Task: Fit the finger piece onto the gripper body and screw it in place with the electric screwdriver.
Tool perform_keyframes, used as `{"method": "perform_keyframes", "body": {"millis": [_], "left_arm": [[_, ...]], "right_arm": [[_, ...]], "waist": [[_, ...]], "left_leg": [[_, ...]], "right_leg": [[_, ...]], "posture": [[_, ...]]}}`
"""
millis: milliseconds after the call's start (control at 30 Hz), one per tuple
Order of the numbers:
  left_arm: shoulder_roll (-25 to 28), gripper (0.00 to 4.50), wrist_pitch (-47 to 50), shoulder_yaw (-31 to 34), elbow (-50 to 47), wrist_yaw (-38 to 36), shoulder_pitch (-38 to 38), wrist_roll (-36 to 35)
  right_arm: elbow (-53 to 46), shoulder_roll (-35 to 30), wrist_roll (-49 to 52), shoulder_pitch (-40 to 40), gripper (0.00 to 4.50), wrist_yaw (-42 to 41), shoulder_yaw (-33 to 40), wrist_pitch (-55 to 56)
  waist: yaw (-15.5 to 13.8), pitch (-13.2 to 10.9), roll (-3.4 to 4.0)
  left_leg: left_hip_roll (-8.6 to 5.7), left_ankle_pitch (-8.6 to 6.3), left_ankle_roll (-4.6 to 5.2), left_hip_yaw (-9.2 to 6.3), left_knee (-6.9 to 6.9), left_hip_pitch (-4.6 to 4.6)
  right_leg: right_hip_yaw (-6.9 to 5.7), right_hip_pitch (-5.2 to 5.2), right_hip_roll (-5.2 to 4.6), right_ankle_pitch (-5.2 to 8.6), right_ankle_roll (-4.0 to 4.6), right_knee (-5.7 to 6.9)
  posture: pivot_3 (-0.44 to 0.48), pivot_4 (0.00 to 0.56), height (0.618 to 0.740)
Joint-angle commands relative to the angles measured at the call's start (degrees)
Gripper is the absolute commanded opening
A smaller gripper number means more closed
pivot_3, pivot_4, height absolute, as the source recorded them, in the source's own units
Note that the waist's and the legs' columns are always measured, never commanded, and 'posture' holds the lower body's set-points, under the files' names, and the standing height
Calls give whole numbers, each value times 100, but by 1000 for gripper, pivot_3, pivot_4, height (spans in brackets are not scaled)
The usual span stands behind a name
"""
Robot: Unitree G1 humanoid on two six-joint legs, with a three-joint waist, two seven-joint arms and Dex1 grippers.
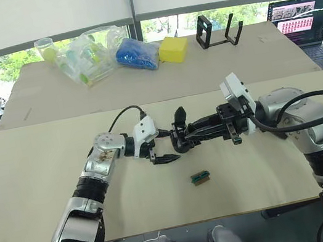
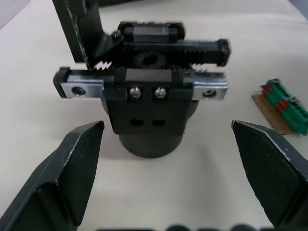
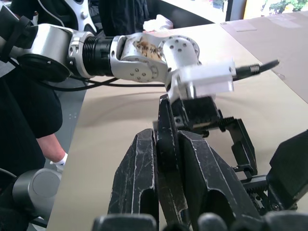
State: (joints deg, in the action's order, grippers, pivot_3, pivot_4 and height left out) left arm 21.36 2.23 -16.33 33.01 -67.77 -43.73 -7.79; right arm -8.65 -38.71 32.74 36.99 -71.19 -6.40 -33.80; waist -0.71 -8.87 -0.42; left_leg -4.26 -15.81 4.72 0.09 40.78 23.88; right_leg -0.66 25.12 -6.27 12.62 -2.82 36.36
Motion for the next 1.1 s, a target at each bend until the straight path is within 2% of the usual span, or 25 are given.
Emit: {"method": "perform_keyframes", "body": {"millis": [33, 400, 500, 600, 733, 1100], "left_arm": [[-198, 4500, -191, 97, 251, 244, -168, 136], [-588, 4500, -499, 114, 710, 296, -276, 270], [-657, 3620, -720, 138, 992, 281, -349, 312], [-696, 2290, -927, 122, 1249, 285, -397, 422], [-717, 2281, -1199, 62, 1489, 241, -423, 570], [-760, 2281, -1369, 139, 1694, 124, -507, 657]], "right_arm": [[-184, 26, 73, 33, 312, 53, 145, 54], [-62, 132, -24, -48, 312, 137, 121, 241], [86, 242, -185, -61, 312, 102, 59, 586], [377, 432, -411, -25, 312, 57, -9, 1063], [958, 631, -792, 85, 312, -186, -205, 1736], [1993, 1064, -1086, 516, 312, -650, -403, 2262]], "waist": [[-5, 0, 0], [-3, 0, -1], [-1, 0, -1], [-4, 1, -2], [-5, 1, -2], [1, 1, -2]], "left_leg": [[0, 0, 0, 0, 0, 0], [-1, -1, 2, 0, 3, 0], [-1, -1, 2, 0, 3, 0], [-1, -1, 2, 0, 4, 0], [-3, -1, 2, 1, 5, 0], [-5, 0, 2, -1, 9, -1]], "right_leg": [[0, 0, 0, 0, 0, 0], [0, 0, -5, 0, 0, 38], [-1, 2, -4, 0, 0, 38], [-4, 2, -3, 0, 0, 39], [-5, 0, -1, 0, 0, 42], [-9, -1, 0, 0, 0, 52]], "posture": [[0, 150, 740], [0, 150, 740], [0, 150, 740], [0, 150, 740], [0, 150, 740], [0, 150, 740]]}}
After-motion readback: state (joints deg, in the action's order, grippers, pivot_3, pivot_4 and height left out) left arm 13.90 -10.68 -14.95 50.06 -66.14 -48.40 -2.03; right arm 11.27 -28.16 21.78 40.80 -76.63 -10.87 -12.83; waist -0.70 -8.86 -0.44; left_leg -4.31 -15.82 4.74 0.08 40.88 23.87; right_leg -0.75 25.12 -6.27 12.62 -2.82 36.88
